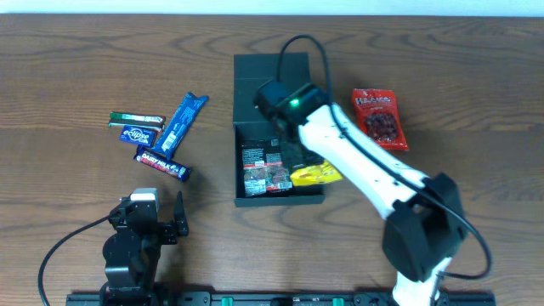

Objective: Pack container
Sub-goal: 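Lower the yellow bag into the box beside the jerky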

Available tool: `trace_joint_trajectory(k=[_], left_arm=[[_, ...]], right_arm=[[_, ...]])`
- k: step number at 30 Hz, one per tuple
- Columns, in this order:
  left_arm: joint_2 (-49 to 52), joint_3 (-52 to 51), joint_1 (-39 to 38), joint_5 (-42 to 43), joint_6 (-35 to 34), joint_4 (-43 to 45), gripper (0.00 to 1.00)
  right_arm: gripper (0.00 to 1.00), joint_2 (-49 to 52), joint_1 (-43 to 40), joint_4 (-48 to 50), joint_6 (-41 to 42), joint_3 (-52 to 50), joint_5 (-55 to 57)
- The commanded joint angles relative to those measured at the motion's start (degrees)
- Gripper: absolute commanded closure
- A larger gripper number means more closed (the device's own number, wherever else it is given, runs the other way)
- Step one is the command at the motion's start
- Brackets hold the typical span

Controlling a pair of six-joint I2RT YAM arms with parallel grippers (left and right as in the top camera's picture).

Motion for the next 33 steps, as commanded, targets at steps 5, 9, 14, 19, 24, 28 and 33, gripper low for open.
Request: trace_joint_trajectory(k=[5,9,14,19,24,28,33], left_arm=[[-0.3,-1.0,0.2,-0.4,0.8,0.0,0.05],[-0.3,-1.0,0.2,-0.4,0.8,0.0,0.05],[-0.3,-1.0,0.2,-0.4,0.8,0.0,0.05],[-0.3,-1.0,0.2,-0.4,0.8,0.0,0.05],[-0.3,-1.0,0.2,-0.4,0.8,0.0,0.05],[-0.3,-1.0,0.2,-0.4,0.8,0.0,0.05],[-0.3,-1.0,0.2,-0.4,0.8,0.0,0.05]], right_arm=[[0.95,3.9,3.3,-1.3,4.3,2.5,-0.4],[0.95,5.3,3.3,-1.7,4.9,2.5,-1.0],[0.98,6.1,3.3,-1.6,8.8,2.5,-2.0],[0.98,6.2,3.3,-1.0,11.5,2.5,-3.5],[0.97,6.2,3.1,-0.9,12.3,2.5,-4.7],[0.95,6.3,2.7,-1.5,11.7,2.5,-3.8],[0.54,6.9,2.0,-1.5,9.4,2.5,-3.0]])
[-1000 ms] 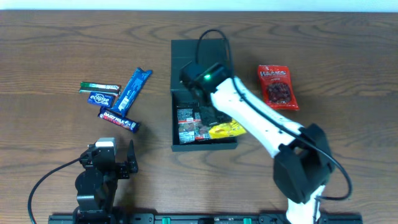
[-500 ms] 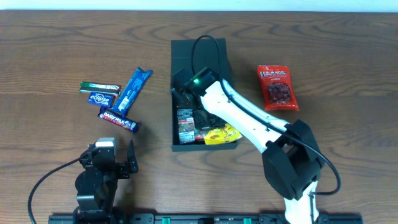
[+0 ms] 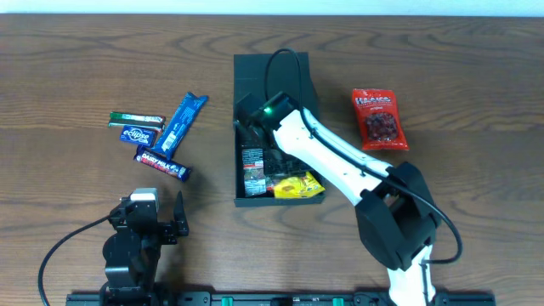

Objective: Pack container
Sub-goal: 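Lower the yellow bag into the box beside the jerky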

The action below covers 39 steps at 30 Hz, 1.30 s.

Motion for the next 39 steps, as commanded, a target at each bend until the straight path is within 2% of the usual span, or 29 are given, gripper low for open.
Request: trace_joint_trajectory(k=[1,2,5,9,10,11,12,13,14,15,16,17,18,19,21,22,27,31,39], left_arm=[[-0.3,-1.0,0.2,-0.4,0.9,0.0,0.05],[-0.3,-1.0,0.2,-0.4,0.8,0.0,0.05],[-0.3,-1.0,0.2,-0.4,0.8,0.0,0.05],[-0.3,-1.0,0.2,-0.4,0.8,0.0,0.05],[-0.3,-1.0,0.2,-0.4,0.8,0.0,0.05],[-0.3,-1.0,0.2,-0.4,0.8,0.0,0.05],[-0.3,-1.0,0.2,-0.4,0.8,0.0,0.05],[-0.3,-1.0,0.2,-0.4,0.8,0.0,0.05],[-0.3,-1.0,0.2,-0.4,0.8,0.0,0.05],[-0.3,-1.0,0.2,-0.4,0.8,0.0,0.05],[-0.3,-1.0,0.2,-0.4,0.8,0.0,0.05],[-0.3,-1.0,0.2,-0.4,0.8,0.0,0.05],[-0.3,-1.0,0.2,-0.4,0.8,0.0,0.05],[-0.3,-1.0,0.2,-0.4,0.8,0.0,0.05],[-0.3,-1.0,0.2,-0.4,0.8,0.0,0.05],[-0.3,-1.0,0.2,-0.4,0.8,0.0,0.05],[-0.3,-1.0,0.2,-0.4,0.8,0.0,0.04],[-0.3,-1.0,0.2,-0.4,0.8,0.0,0.04],[-0.3,-1.0,0.2,-0.4,0.8,0.0,0.04]], right_arm=[[0.28,1.0,-0.8,-0.3,-1.9,0.8,1.5],[0.18,1.0,-0.9,-0.3,-2.7,0.8,2.2],[0.07,1.0,-1.2,-1.8,-3.7,2.5,4.2],[0.08,0.9,-1.4,-5.2,-4.1,9.3,5.7],[0.16,0.9,-1.4,-5.4,-4.5,10.2,5.7],[0.3,0.9,-1.4,-5.7,-4.9,11.4,5.7],[0.48,0.9,-1.4,-5.9,-5.7,12.3,5.3],[0.78,0.9,-1.4,-5.9,-7.0,13.0,4.2],[0.91,0.9,-1.4,-5.9,-8.1,13.2,3.2],[0.98,0.9,-1.4,-5.8,-9.3,13.2,2.1],[0.99,0.9,-1.5,-5.9,-10.3,13.2,1.4],[0.9,0.9,-1.8,-6.1,-11.6,13.2,0.5],[0.73,0.9,-2.1,-6.3,-12.3,13.2,-0.5],[0.48,0.9,-2.6,-6.7,-12.7,13.2,-2.1],[0.39,0.9,-3.2,-6.7,-12.7,13.0,-3.4],[0.3,0.9,-3.3,-6.6,-13.0,12.7,-3.3],[0.27,1.3,-2.6,-3.6,-15.2,9.5,-3.3],[0.37,1.6,-2.8,-1.1,-15.2,6.7,-4.3],[0.39,4.2,-2.9,0.9,-16.1,4.7,-5.6]])
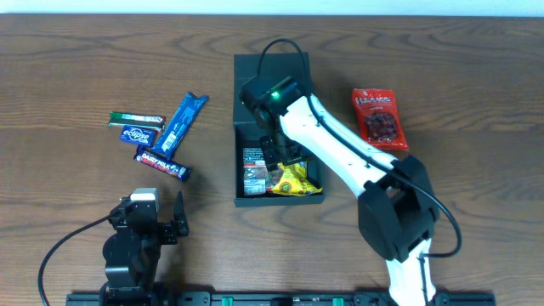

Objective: Pack container
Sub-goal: 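Lower the yellow bag into the box beside the jerky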

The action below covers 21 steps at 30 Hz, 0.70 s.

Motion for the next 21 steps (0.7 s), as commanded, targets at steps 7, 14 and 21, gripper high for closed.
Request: trace_joint_trajectory(k=[7,14,21], left_arm=[[-0.3,-1.0,0.2,-0.4,0.8,0.0,0.05],[-0.3,-1.0,0.2,-0.4,0.8,0.0,0.05],[-0.3,-1.0,0.2,-0.4,0.8,0.0,0.05]], right_arm=[[0.55,4.7,0.1,1.1,-1.9,-0.9,-0.5],[0.89,5.1,-0.4,-0.3,-1.7,-0.1,0.5],[0.98,5.1,-0.5,-9.4,3.7,6.2,9.5]])
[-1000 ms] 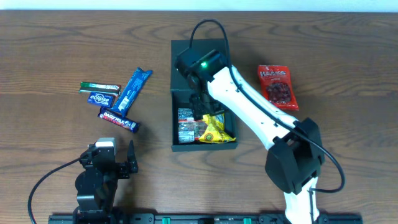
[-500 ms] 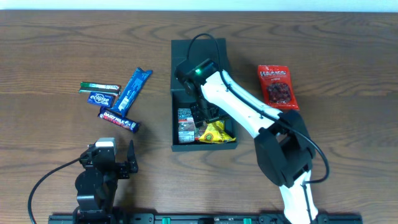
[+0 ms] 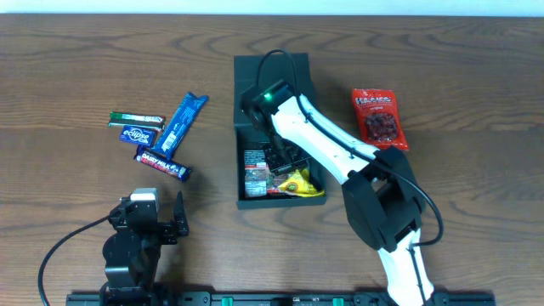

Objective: Pack container
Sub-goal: 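Lower the yellow bag into the box beside the jerky, then push the yellow bag down flat inside the box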

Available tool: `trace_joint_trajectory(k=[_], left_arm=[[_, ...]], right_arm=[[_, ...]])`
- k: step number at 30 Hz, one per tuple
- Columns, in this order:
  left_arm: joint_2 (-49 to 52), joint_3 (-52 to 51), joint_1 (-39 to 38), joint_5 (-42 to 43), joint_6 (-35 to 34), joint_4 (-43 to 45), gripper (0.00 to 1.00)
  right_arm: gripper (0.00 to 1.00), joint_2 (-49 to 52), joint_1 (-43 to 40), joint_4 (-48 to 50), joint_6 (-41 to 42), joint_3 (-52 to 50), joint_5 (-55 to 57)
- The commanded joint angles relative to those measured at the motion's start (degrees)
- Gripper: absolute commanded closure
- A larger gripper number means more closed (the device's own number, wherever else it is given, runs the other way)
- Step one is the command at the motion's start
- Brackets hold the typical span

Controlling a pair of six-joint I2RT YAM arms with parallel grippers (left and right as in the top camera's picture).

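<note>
The black container point(image 3: 240, 153) stands open at mid-table, its lid point(image 3: 255, 68) folded back. Inside, at the near end, lie a dark red-and-black packet point(image 3: 255, 172) and a yellow packet point(image 3: 296, 182). My right gripper point(image 3: 279, 155) reaches down into the box just behind those two packets; its fingers are dark against the box and hidden under the wrist, so their state does not show. My left gripper point(image 3: 161, 223) rests near the front left edge, open and holding nothing.
A red candy bag point(image 3: 379, 119) lies right of the box. Left of it lie a long blue bar point(image 3: 184, 124), a thin green bar point(image 3: 136, 120), a small blue packet point(image 3: 136, 134) and a purple chocolate bar point(image 3: 162, 165).
My right wrist has shifted slightly left inside the box and the arm's elbow has swung left. The yellow packet sits a little lower and flatter at the front right corner.
At first the yellow packet hung over the box's right wall under my right arm. Then it lay inside at the front, with the gripper at the box's left side. Later the gripper stood mid-box over the packets, where it remains. The left arm never moved.
</note>
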Motion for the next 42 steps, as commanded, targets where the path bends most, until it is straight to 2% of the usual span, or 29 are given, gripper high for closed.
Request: trace_joint_trajectory(k=[1,6,15,22,23,24,26,28,30,31,35,38,40,42], left_arm=[[-0.3,-1.0,0.2,-0.4,0.8,0.0,0.04],[-0.3,-1.0,0.2,-0.4,0.8,0.0,0.05],[-0.3,-1.0,0.2,-0.4,0.8,0.0,0.05],[-0.3,-1.0,0.2,-0.4,0.8,0.0,0.05],[-0.3,-1.0,0.2,-0.4,0.8,0.0,0.05],[-0.3,-1.0,0.2,-0.4,0.8,0.0,0.05],[-0.3,-1.0,0.2,-0.4,0.8,0.0,0.05],[-0.3,-1.0,0.2,-0.4,0.8,0.0,0.05],[-0.3,-1.0,0.2,-0.4,0.8,0.0,0.05],[-0.3,-1.0,0.2,-0.4,0.8,0.0,0.05],[-0.3,-1.0,0.2,-0.4,0.8,0.0,0.05],[-0.3,-1.0,0.2,-0.4,0.8,0.0,0.05],[-0.3,-1.0,0.2,-0.4,0.8,0.0,0.05],[-0.3,-1.0,0.2,-0.4,0.8,0.0,0.04]], right_arm=[[0.98,0.2,-0.4,-3.4,4.4,4.6,7.3],[0.96,0.2,0.2,-6.3,5.2,7.0,10.5],[0.96,1.0,1.0,-5.2,6.0,5.8,13.6],[0.91,6.6,1.4,-4.9,6.0,5.8,13.9],[0.88,7.5,1.5,-4.9,6.0,5.8,13.8],[0.78,8.2,1.6,-4.9,6.0,5.8,13.6],[0.46,9.2,1.9,-4.4,6.0,5.8,13.0],[0.28,9.3,1.9,-3.3,5.5,5.9,11.0],[0.21,8.8,1.8,-2.6,4.0,7.0,8.0],[0.2,8.4,1.7,-2.6,3.3,7.8,6.5],[0.21,4.4,1.6,-2.8,2.0,10.9,5.0],[0.28,0.4,1.5,-2.6,1.4,11.9,4.6],[0.48,-2.4,1.5,-2.1,1.4,12.0,4.6],[0.83,-5.5,1.2,-1.9,1.4,12.0,4.7]])
